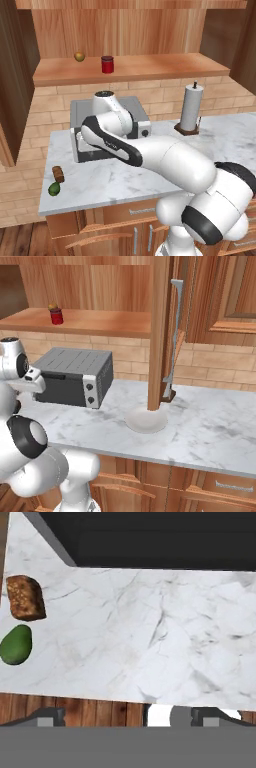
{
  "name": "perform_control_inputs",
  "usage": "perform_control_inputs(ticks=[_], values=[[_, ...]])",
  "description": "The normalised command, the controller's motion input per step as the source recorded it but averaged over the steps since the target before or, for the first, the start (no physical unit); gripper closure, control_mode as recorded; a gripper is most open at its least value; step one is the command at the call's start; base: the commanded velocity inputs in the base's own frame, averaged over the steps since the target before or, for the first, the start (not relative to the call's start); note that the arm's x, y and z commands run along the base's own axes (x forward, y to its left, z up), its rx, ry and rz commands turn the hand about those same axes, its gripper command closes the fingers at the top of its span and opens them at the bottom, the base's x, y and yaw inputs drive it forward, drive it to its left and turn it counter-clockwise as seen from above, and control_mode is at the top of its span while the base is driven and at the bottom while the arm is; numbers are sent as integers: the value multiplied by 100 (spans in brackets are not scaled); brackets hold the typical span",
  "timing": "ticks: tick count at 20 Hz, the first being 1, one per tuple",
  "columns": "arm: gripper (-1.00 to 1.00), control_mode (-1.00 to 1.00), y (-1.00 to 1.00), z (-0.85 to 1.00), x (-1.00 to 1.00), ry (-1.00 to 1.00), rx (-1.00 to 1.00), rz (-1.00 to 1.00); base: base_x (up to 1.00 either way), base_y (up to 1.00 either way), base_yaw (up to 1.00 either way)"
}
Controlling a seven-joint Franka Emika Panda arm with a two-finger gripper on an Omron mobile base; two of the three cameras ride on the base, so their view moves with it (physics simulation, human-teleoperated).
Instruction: Pick the avocado and bread from the counter and place them on the plate. Then pick the jam from the cabinet and place it next to the plate. Lastly close the cabinet door.
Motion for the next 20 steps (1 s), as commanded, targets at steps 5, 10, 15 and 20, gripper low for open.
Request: perform_control_inputs(ticks=[5,10,15,20], values=[[-100,-100,45,-17,0,4,0,0,0,0,0],[-100,-100,40,-13,0,2,0,1,0,0,0],[-100,-100,34,-9,0,0,0,5,0,0,0],[-100,-100,25,-7,0,0,0,6,0,0,0]])
